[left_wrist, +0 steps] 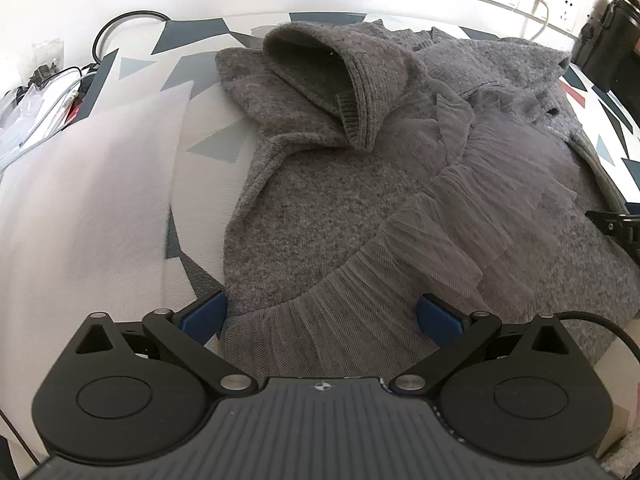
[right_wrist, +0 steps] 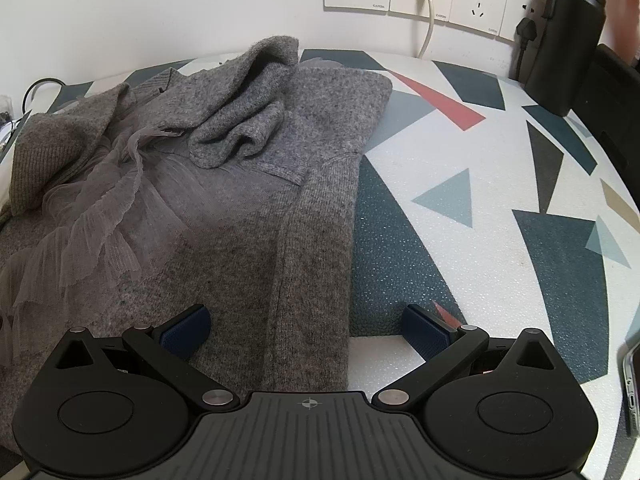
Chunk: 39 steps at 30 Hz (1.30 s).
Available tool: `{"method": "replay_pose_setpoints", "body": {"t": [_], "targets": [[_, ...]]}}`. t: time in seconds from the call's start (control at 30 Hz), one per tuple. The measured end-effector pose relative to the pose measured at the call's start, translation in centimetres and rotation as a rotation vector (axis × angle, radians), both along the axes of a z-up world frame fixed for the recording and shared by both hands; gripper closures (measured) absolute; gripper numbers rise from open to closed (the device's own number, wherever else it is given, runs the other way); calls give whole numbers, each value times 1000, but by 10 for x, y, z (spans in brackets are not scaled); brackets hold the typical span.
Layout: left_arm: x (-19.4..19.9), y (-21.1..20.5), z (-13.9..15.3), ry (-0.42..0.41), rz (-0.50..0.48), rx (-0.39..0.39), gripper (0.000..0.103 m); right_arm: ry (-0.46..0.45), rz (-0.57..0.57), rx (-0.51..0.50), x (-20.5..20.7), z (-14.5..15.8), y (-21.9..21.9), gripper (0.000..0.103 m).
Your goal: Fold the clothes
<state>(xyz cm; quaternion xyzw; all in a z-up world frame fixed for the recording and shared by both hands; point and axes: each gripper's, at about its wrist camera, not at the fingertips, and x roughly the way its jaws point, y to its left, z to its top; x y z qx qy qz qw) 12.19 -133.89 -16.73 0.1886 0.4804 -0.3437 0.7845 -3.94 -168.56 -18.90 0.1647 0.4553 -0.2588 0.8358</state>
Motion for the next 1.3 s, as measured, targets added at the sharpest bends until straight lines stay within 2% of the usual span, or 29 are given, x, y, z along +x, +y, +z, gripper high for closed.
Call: {"method": "replay_pose_setpoints", "body": {"t": [1.3], "targets": [[0, 0, -1, -9, 13, 8, 0, 12, -8, 5, 3, 0, -2, 1]]}}
